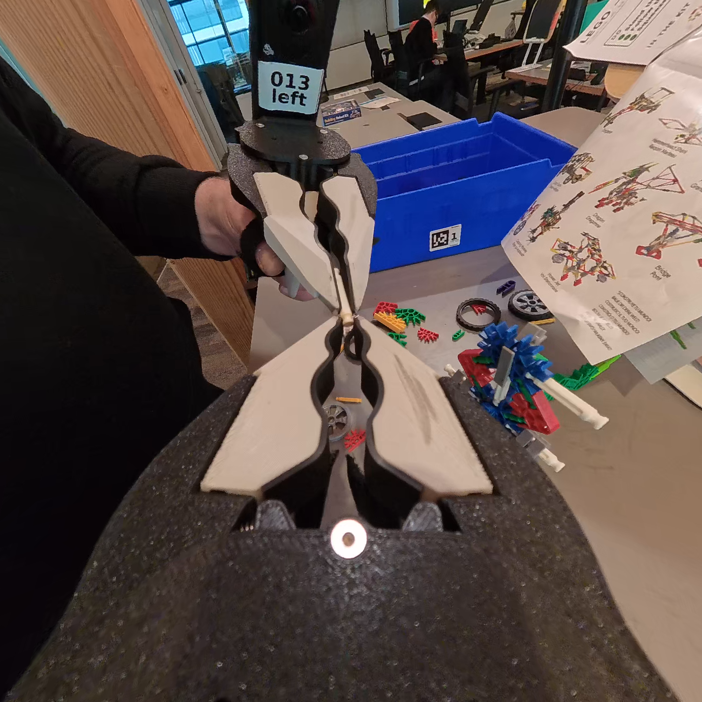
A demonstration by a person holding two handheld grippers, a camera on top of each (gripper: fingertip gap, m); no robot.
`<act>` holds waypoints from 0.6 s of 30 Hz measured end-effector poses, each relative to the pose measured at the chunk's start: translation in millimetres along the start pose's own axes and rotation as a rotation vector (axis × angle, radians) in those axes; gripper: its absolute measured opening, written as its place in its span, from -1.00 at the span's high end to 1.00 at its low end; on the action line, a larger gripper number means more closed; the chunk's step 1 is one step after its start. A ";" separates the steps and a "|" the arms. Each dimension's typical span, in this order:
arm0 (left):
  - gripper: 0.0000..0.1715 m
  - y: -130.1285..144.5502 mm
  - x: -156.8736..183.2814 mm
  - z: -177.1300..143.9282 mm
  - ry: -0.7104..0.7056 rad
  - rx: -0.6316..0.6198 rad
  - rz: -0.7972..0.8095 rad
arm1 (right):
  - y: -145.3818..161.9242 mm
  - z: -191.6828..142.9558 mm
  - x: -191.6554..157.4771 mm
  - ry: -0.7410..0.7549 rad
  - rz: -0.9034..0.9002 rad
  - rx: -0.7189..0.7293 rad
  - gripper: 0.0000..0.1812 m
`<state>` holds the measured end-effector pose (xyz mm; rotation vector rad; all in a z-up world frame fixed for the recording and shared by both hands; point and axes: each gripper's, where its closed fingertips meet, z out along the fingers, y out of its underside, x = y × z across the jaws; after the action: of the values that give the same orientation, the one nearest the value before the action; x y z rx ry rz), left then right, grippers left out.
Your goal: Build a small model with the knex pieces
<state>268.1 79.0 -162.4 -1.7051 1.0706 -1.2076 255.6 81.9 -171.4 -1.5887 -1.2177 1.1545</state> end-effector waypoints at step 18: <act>0.97 -2.9 -47.5 13.0 -0.249 0.021 0.130 | -5.9 -33.0 75.9 0.321 -0.211 -0.149 0.59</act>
<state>271.9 125.7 -177.7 -1.6904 0.9964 -0.8956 295.0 154.9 -171.4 -1.6352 -1.2416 0.6590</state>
